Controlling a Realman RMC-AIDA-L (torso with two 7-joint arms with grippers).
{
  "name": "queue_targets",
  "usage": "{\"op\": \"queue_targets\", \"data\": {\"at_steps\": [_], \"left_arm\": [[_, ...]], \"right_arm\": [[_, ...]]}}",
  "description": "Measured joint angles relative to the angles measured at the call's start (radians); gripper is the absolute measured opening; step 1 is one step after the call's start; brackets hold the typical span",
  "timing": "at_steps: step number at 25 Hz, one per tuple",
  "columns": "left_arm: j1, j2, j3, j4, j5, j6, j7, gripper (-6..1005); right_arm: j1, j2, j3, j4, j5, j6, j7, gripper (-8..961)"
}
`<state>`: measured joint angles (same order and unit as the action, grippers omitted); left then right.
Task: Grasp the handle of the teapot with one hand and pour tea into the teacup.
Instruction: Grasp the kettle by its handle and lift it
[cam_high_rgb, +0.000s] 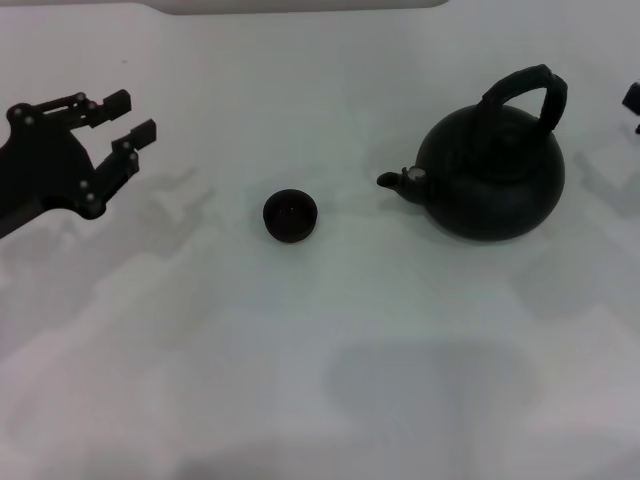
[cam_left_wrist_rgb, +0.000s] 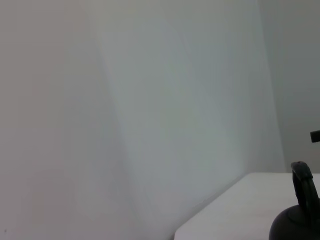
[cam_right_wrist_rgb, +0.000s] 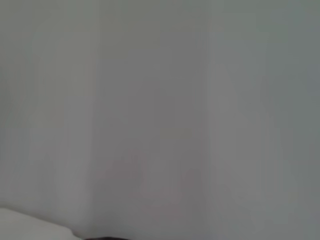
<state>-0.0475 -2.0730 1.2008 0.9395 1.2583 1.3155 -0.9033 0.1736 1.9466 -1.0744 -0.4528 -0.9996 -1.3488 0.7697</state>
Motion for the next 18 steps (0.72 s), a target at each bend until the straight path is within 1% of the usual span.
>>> {"op": "queue_targets", "data": {"at_steps": [2,5,8,11,14,16,18], "left_arm": [[0.003,0.000,0.000,-0.002,-0.020,0.000,0.010,409],[0.006,0.000,0.000,-0.021,-0.077,0.001,0.026,308],[0.005,0.002,0.000,-0.036,-0.096,0.001,0.031,349],[0.001,0.003,0.000,-0.039,-0.094,0.001,0.033,389],[-0.002,0.002,0.000,-0.041,-0.091,0.000,0.033,496],[-0.003,0.002,0.000,-0.042,-0.090,0.000,0.033,568],[-0.002,0.002,0.000,-0.042,-0.090,0.000,0.034,578]], "right_arm": [[0.000,-0.002,-0.002,-0.004,-0.028,-0.005,0.024,841],[0.003,-0.009,-0.002,-0.018,-0.112,-0.003,0.111,841],[0.013,-0.008,-0.002,-0.024,-0.178,0.001,0.165,841],[0.023,0.006,-0.001,-0.027,-0.186,0.004,0.167,841],[0.039,0.021,-0.001,-0.034,-0.192,0.024,0.161,841],[0.053,0.027,-0.001,-0.038,-0.202,0.038,0.160,841],[0.066,0.031,-0.001,-0.039,-0.208,0.050,0.160,842]]}}
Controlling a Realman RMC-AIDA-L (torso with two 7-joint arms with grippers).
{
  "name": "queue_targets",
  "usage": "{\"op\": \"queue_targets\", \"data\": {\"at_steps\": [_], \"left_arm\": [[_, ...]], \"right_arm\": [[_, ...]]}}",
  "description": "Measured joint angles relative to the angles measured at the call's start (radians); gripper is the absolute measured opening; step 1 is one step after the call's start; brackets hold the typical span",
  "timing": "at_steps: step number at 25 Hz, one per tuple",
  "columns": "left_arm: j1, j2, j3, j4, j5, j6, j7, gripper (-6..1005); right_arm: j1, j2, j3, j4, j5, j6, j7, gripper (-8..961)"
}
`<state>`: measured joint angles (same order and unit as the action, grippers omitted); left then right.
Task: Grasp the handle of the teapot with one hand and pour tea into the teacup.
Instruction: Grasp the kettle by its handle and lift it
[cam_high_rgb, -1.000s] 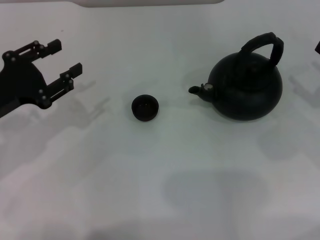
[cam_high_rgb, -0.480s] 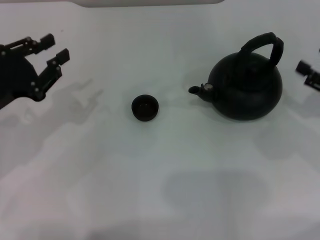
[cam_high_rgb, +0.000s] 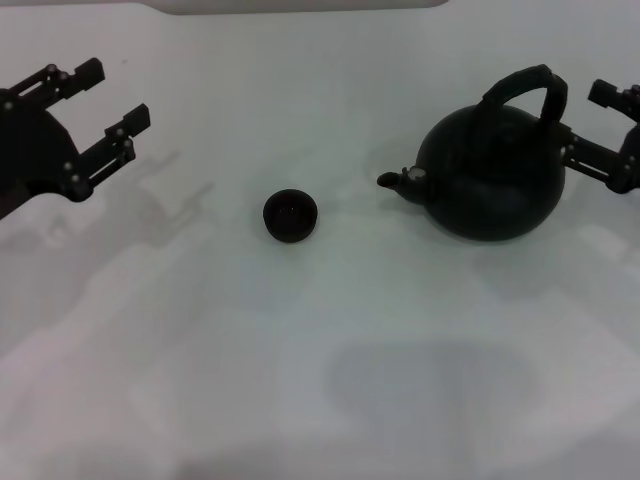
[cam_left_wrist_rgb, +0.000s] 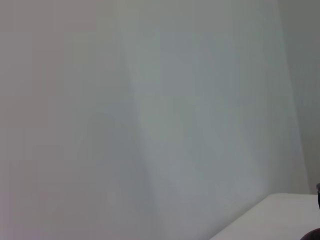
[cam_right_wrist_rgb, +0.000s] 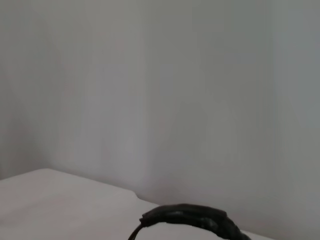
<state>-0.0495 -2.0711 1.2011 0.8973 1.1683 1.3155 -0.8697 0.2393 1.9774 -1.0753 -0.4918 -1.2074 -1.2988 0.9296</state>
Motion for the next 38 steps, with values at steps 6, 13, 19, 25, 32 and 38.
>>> {"op": "queue_targets", "data": {"at_steps": [6,13,19,25,32,38], "left_arm": [[0.006,-0.001,0.003,0.000,-0.006,0.001,0.000,602],[0.007,-0.001,0.005,0.002,-0.006,0.001,0.000,599],[0.003,-0.001,0.004,0.002,-0.006,0.001,0.000,596],[-0.001,0.000,0.005,0.002,-0.004,0.001,0.000,594],[-0.002,-0.001,0.005,0.001,-0.002,0.001,0.000,594],[-0.003,-0.001,0.006,-0.002,-0.002,0.001,0.000,593]], "right_arm": [[0.020,0.008,-0.001,-0.001,-0.001,0.056,-0.002,841],[0.035,0.015,-0.002,-0.001,-0.001,0.097,-0.014,834],[0.048,0.025,-0.002,0.011,-0.015,0.137,-0.016,828],[0.059,0.026,-0.006,0.024,-0.018,0.158,-0.016,810],[0.061,0.028,-0.009,0.022,-0.015,0.173,-0.016,772],[0.065,0.028,-0.009,0.016,-0.017,0.177,-0.036,588]]}}
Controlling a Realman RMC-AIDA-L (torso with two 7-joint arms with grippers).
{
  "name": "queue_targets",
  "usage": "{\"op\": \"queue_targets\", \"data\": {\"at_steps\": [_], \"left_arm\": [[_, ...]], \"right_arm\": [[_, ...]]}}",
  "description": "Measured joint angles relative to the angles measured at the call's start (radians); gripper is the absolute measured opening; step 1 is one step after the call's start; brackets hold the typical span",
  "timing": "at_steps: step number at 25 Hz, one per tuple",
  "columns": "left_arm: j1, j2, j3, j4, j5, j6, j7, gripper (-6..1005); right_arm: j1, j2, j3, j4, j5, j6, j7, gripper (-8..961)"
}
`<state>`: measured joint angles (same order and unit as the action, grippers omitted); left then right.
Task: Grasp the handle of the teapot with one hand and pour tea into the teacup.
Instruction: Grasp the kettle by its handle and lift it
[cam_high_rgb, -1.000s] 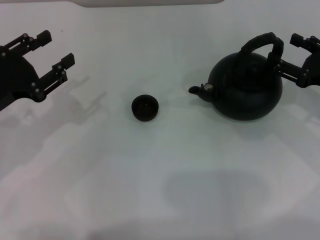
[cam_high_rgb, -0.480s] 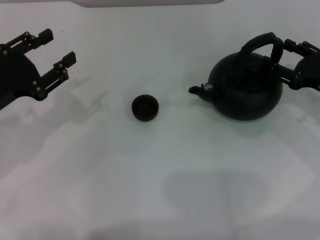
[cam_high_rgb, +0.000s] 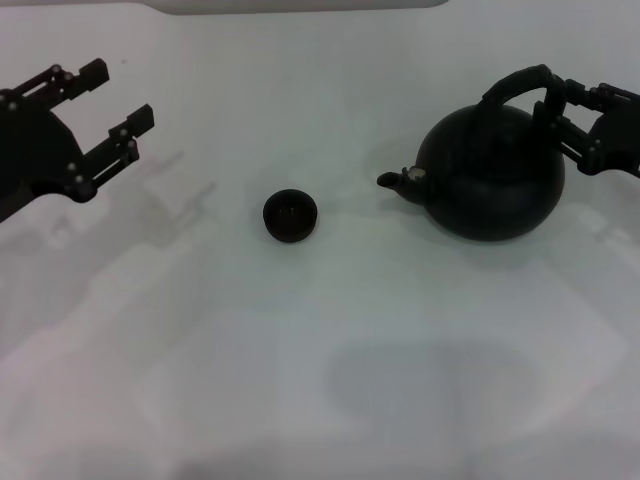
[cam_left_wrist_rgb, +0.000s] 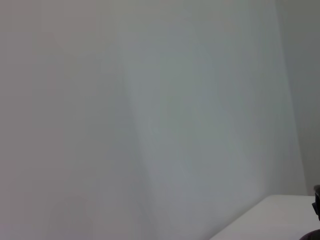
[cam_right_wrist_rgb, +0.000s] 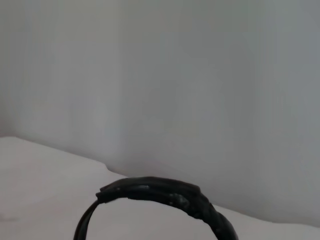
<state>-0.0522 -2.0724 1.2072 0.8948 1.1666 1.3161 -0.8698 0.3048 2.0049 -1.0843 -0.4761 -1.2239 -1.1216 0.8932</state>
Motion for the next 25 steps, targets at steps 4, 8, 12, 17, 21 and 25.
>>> {"op": "queue_targets", "data": {"at_steps": [4,8,12,17,21,25], "left_arm": [[0.000,0.000,0.000,-0.001,0.000,0.000,0.000,593],[0.000,0.000,0.000,-0.002,0.000,0.000,0.000,593],[0.000,0.000,0.002,-0.002,-0.002,0.000,0.000,593],[-0.001,0.000,0.003,-0.002,-0.002,0.000,0.000,592],[-0.001,-0.001,0.004,-0.002,-0.003,0.000,0.000,591],[0.000,-0.001,0.005,-0.002,-0.004,0.000,-0.001,590]], "right_arm": [[0.002,0.000,0.000,0.002,0.004,-0.001,-0.031,484],[0.004,0.002,0.000,0.007,0.006,-0.004,-0.050,331],[0.013,0.002,-0.001,0.009,0.006,-0.009,-0.055,189],[0.018,0.004,-0.013,0.012,0.006,-0.004,-0.058,155],[0.015,0.004,-0.011,0.012,0.009,-0.006,-0.059,137],[0.017,0.005,-0.012,0.009,0.009,-0.006,-0.060,123]]}}
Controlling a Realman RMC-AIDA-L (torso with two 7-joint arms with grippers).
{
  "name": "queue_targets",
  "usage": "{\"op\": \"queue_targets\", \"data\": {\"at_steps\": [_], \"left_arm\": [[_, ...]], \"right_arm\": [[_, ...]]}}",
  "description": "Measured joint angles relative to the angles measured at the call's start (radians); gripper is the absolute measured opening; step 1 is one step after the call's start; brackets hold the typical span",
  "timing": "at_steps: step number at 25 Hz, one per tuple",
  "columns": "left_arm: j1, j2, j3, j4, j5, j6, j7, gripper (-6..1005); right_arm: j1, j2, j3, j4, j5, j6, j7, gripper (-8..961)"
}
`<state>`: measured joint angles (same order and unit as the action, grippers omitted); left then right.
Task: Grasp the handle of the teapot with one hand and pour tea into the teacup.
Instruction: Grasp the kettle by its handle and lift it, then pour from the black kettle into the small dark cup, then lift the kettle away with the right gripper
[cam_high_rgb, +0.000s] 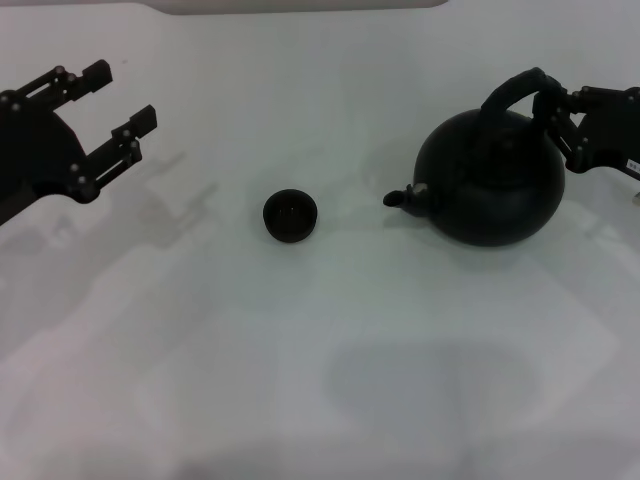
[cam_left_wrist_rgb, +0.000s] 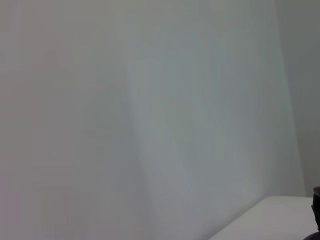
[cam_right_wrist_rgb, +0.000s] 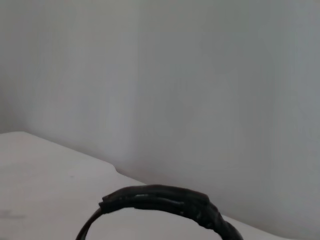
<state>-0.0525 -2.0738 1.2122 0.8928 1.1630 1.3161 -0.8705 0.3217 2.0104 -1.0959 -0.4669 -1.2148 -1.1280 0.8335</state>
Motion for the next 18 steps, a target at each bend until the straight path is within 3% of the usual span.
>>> {"op": "queue_targets", "data": {"at_steps": [6,12,18], "left_arm": [[-0.001,0.000,0.002,0.001,0.001,0.000,-0.004,591],[-0.001,0.000,0.003,0.006,0.002,0.004,-0.008,591],[-0.001,0.000,0.003,0.004,0.001,0.009,-0.008,591]], "right_arm": [[0.005,0.003,-0.019,-0.007,0.033,-0.003,0.006,116],[0.007,0.004,-0.123,-0.030,0.167,0.005,0.006,116],[0.013,0.005,-0.182,-0.064,0.187,0.012,0.007,116]]}}
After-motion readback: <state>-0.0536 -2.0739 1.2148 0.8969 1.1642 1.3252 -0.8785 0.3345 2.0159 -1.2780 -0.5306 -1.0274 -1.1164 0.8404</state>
